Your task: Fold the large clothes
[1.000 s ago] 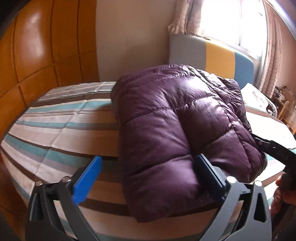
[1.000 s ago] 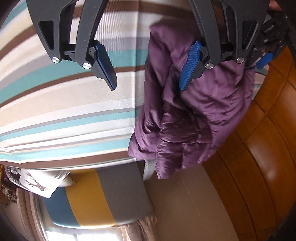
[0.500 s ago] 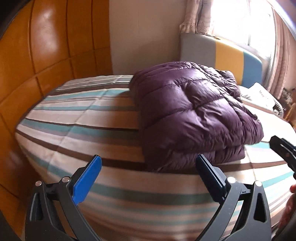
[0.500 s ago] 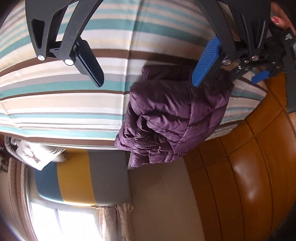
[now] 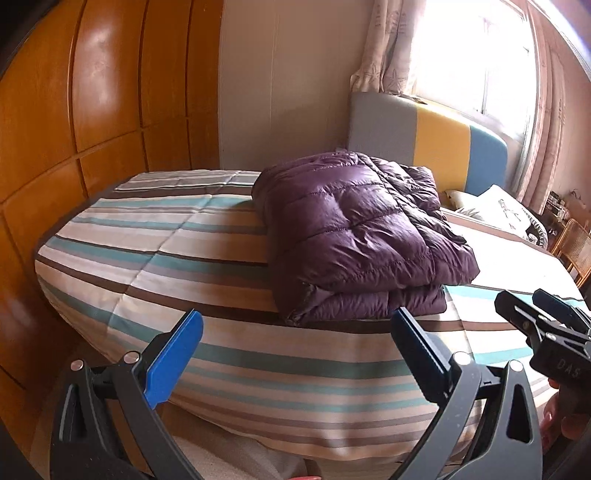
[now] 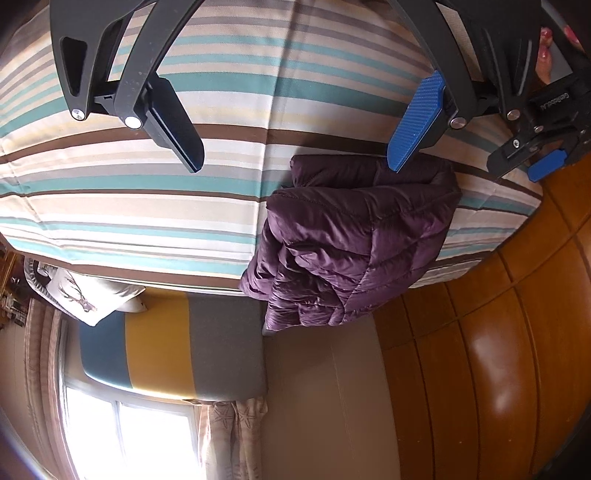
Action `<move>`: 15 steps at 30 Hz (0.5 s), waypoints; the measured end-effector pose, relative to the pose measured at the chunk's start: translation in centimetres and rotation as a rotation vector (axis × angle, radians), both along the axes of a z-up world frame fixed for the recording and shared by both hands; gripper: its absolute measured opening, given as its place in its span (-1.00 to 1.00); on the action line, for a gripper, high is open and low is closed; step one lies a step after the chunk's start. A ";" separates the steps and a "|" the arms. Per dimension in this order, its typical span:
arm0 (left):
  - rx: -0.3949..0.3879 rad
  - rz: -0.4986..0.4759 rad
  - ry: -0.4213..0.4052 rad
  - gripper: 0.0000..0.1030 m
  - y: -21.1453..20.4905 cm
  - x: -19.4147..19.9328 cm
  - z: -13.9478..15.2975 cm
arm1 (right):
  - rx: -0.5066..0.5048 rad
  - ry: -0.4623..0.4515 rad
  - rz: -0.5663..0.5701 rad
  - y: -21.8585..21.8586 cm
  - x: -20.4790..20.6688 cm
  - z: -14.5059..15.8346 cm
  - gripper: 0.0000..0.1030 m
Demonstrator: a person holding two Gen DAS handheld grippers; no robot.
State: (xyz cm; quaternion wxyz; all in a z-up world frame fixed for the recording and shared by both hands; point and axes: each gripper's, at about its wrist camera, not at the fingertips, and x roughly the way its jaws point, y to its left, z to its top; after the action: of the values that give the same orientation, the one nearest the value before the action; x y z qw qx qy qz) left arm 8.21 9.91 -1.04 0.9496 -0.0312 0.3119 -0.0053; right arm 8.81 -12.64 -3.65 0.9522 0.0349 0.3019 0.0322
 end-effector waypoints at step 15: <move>-0.004 0.015 -0.010 0.96 0.4 0.1 0.1 | 0.002 -0.007 0.004 0.6 -0.2 0.3 0.92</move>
State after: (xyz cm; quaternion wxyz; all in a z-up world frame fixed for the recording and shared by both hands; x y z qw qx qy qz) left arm 8.28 10.35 -0.95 0.9512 -0.0354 0.3067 0.0011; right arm 8.57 -12.07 -3.40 0.9532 0.0349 0.2985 0.0347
